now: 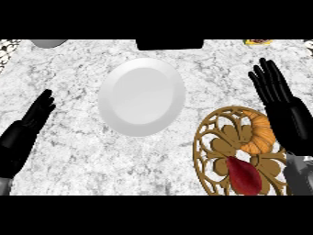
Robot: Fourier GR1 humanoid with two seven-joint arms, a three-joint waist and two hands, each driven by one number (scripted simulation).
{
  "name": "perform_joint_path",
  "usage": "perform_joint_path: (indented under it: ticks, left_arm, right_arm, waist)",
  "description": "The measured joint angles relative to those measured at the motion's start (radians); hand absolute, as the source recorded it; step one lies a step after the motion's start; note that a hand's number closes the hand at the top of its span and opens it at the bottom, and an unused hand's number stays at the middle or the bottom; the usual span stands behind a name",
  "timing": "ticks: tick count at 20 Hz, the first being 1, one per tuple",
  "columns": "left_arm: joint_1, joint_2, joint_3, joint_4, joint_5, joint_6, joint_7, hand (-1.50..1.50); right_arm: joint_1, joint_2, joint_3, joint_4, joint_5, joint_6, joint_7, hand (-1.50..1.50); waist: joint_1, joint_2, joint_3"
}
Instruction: Pick the croissant from the placemat and place it in the plate
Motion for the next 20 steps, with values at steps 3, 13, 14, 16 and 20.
perform_joint_path:
  ticks: [3,13,14,16,20]
  left_arm:
    - [-0.022,-0.010,0.008,0.008,-0.009,0.017,0.026,0.00]
    - [-0.077,-0.110,0.033,0.140,0.017,0.061,0.046,0.00]
    - [-0.091,-0.126,0.029,0.160,0.010,0.066,0.047,0.00]
    - [-0.123,-0.149,0.026,0.208,0.003,0.059,0.040,0.00]
    - [-0.125,-0.155,0.046,0.246,0.007,0.026,0.020,0.00]
  right_arm:
    - [-0.015,-0.037,-0.050,0.071,-0.063,0.091,-0.016,1.50]
    - [0.037,-0.194,-0.222,0.387,0.015,0.217,-0.268,-1.50]
    - [0.038,-0.190,-0.224,0.443,0.032,0.241,-0.325,-1.50]
    - [0.025,-0.205,-0.217,0.549,0.077,0.296,-0.421,-1.50]
    - [0.014,-0.243,-0.177,0.650,0.210,0.313,-0.542,-1.50]
  waist:
    - [0.002,0.007,-0.025]
    - [-0.013,0.021,-0.048]
    - [-0.010,0.020,-0.048]
    - [-0.004,0.021,-0.047]
    - [0.002,0.016,-0.048]
